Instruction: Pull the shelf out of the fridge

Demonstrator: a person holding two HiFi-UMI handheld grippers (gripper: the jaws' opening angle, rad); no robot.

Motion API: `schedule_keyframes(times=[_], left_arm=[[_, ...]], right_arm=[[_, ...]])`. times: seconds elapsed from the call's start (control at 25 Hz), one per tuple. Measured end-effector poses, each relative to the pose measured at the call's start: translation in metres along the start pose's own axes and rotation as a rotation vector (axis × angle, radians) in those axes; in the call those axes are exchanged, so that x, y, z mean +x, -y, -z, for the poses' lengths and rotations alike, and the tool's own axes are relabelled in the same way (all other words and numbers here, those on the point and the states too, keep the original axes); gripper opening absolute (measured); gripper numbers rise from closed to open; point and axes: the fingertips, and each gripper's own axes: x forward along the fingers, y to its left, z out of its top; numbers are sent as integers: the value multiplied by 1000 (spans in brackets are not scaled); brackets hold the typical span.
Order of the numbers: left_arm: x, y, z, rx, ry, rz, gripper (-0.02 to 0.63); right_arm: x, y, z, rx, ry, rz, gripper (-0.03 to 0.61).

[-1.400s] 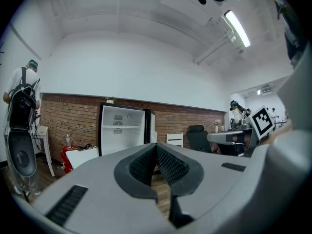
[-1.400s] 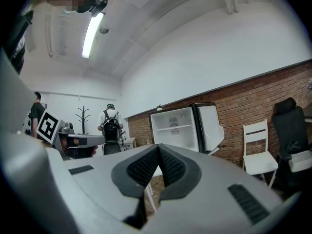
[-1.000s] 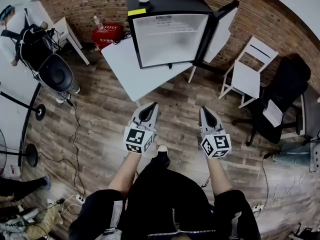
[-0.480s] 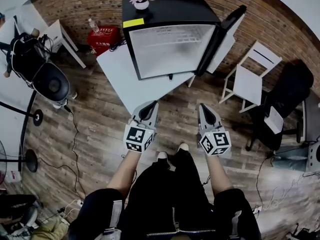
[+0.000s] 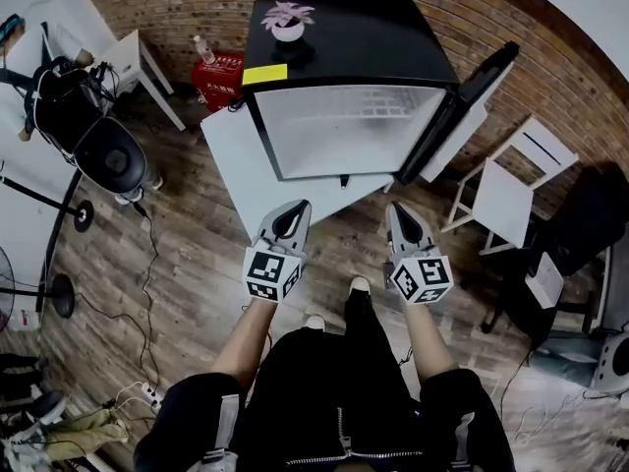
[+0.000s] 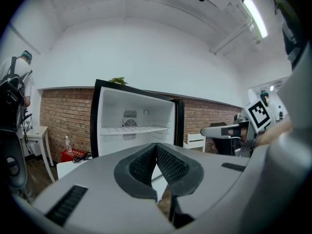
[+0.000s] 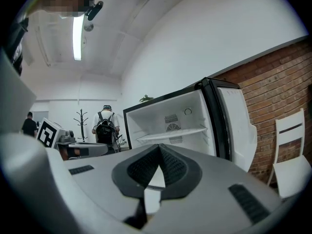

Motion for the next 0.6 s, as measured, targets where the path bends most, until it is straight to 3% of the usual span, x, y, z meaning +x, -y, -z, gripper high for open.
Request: schedule_keyframes(times=[0.4,0.6], left_arm=[[56,-17,-23,-35,18,-196,20],[74,-21,-25,-46,19,-242,20]], right_arm=[[73,47,-24,7,-39,-185,-8],[93,59,-27,1,-59,-239,-8]])
